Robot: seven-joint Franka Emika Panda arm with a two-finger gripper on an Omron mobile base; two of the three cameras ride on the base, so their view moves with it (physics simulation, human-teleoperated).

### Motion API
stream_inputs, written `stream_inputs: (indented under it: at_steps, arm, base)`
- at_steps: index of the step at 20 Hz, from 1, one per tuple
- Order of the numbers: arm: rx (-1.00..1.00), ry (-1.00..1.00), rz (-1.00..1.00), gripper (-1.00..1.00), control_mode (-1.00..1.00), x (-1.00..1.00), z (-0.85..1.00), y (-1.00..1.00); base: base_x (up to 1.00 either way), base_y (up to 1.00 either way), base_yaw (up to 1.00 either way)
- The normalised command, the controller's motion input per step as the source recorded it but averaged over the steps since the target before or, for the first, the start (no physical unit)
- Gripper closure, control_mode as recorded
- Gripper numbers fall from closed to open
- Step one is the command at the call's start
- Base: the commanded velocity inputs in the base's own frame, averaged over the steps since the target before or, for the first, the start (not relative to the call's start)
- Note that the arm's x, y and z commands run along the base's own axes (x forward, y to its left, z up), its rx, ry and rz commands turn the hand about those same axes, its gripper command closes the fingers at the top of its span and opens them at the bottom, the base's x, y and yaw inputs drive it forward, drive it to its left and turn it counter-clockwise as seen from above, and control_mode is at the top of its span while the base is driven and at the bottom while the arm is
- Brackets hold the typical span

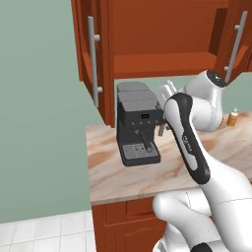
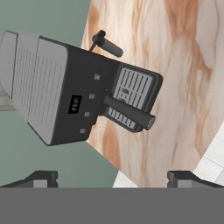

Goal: Close all open cabinet doors.

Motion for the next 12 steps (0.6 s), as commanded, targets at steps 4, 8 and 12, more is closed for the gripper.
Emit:
stream_inputs:
  at_steps: [4,8,12]
  arm:
    - [0.0,0.0,0.0,-1.0,1.0,0.0,0.0,0.0]
    - [0.0,0.0,0.0,-1.0,1.0,0.0,0.0,0.0]
    - [0.0,0.0,0.0,-1.0,1.0,0.0,0.0,0.0]
  base:
    - [0.42,0.05,0.0]
    - [0.27,0.02,0.0]
    - [0.0,0.0,0.0]
